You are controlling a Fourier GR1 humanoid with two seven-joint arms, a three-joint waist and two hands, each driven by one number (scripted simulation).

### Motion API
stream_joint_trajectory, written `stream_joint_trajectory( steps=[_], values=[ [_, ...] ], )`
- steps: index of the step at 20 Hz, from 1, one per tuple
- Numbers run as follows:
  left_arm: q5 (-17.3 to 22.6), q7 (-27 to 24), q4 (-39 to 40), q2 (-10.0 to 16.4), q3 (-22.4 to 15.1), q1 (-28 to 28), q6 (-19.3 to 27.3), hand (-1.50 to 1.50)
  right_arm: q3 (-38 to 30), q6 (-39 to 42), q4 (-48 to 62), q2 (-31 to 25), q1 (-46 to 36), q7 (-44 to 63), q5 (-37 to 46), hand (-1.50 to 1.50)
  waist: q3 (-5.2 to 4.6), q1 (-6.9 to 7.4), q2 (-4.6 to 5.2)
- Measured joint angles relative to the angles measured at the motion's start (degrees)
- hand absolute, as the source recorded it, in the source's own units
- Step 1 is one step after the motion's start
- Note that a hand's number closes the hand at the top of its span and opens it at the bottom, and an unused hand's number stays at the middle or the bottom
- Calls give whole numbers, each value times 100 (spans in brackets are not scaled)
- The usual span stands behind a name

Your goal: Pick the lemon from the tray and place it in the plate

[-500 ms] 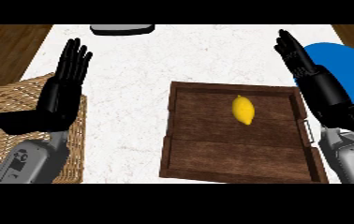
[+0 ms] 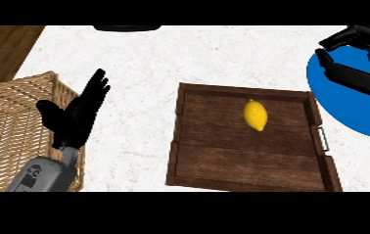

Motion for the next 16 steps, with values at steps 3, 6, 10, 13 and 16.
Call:
stream_joint_trajectory(
  steps=[3,6,10,13,16],
  values=[
    [-28,254,-6,-19,-101,24,-39,0,-278,-427,392,220,65,-420,93,-150,24,10,-27],
    [-23,453,-3,-45,-104,39,-47,0,-425,-405,702,379,127,-919,-4,-150,25,4,-54],
    [-94,549,3,-93,-108,79,-35,0,-456,-142,856,259,229,-1244,11,-150,25,-37,-89],
    [-127,670,-78,-88,-118,121,-30,0,-283,235,896,-118,237,-1059,193,-150,10,-33,-107],
    [-133,793,-166,-110,-122,148,-7,0,85,741,848,-543,222,-734,474,-150,-10,-9,-113]
  ],
)
